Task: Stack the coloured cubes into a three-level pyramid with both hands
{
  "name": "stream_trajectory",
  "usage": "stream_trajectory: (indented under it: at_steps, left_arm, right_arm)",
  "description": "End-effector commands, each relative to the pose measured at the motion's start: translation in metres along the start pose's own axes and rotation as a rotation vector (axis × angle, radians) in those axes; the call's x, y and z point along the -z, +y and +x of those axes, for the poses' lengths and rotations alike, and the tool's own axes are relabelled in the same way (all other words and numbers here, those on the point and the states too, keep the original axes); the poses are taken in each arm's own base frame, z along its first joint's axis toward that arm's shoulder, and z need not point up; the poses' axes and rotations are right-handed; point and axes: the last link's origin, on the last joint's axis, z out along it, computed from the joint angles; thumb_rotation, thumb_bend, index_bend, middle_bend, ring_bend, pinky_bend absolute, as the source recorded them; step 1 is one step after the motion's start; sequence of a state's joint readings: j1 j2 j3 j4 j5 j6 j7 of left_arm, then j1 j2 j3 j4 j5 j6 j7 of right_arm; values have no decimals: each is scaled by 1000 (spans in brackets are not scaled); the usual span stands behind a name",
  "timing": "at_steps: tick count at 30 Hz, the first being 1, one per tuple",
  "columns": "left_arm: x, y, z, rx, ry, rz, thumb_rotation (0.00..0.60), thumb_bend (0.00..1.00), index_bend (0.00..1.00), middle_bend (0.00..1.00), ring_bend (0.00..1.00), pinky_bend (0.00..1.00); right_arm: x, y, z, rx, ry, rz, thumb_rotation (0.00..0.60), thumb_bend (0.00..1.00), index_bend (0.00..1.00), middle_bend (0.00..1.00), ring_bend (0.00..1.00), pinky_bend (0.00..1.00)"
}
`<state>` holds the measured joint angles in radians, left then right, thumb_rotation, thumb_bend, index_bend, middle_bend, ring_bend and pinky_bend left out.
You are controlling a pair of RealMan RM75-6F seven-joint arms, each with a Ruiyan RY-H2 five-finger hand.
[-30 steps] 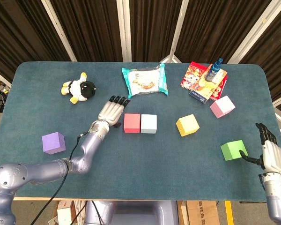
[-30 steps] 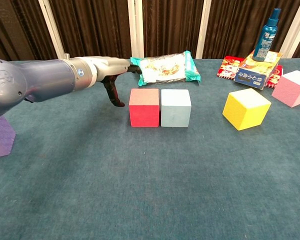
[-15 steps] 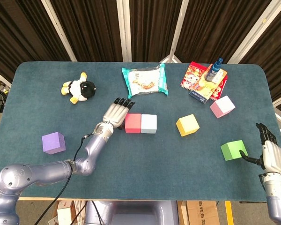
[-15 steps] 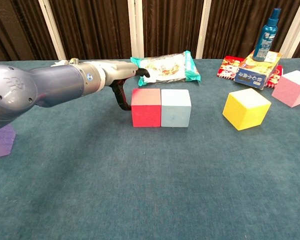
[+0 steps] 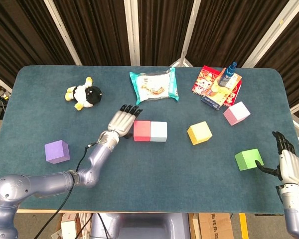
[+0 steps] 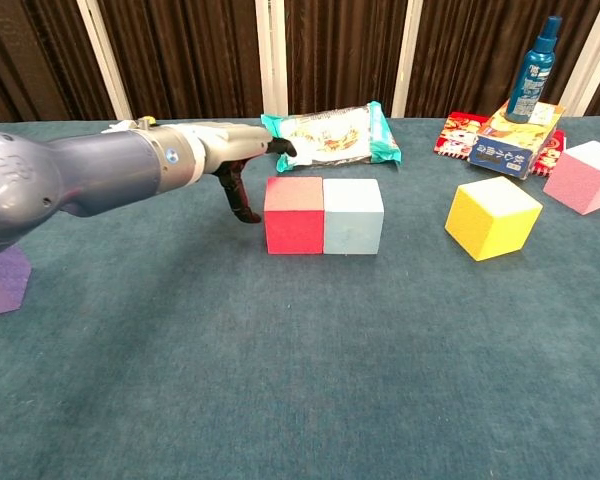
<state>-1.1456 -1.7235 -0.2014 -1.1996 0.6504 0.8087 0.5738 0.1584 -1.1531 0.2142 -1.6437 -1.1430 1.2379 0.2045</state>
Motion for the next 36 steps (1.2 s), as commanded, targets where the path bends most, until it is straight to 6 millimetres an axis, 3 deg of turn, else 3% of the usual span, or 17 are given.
stream_trajectory:
  at_steps: [1, 9, 12, 16, 21, 27, 29, 36]
  left_arm:
    - [10, -15, 2, 12, 1, 21, 600, 335, 0, 0, 0, 30]
    - [49, -64, 23, 107, 71, 111, 600, 324, 0, 0, 0, 23]
    - [71, -88, 33, 110, 125, 152, 600, 266, 0, 0, 0, 22]
    - [105, -118, 43, 119, 196, 221, 600, 136, 0, 0, 0, 16]
    - [165, -155, 52, 117, 266, 336, 600, 102, 0, 0, 0, 10]
    - [222, -179, 61, 164, 338, 450, 600, 77, 0, 0, 0, 2]
    - [236, -184, 67, 184, 356, 475, 600, 74, 0, 0, 0, 2]
    - [254, -188, 86, 213, 404, 477, 600, 74, 0, 0, 0, 2]
  right_arm:
    - [0, 1, 1, -2, 2, -5, 600, 257, 0, 0, 0, 0]
    - [1, 4, 6, 8, 14, -17, 600, 258, 0, 0, 0, 0]
    - [1, 3, 8, 15, 20, -15, 600, 258, 0, 0, 0, 0]
    - [-1, 0, 12, 31, 31, -6, 600, 258, 0, 0, 0, 0]
    - [-6, -12, 18, 58, 40, 11, 600, 257, 0, 0, 0, 0]
    - [-20, -46, 17, 140, -27, 98, 600, 258, 0, 0, 0, 0]
    - [-27, -68, 16, 167, -50, 163, 600, 257, 0, 0, 0, 0]
    - [-48, -129, 3, 301, -133, 355, 600, 258, 0, 0, 0, 0]
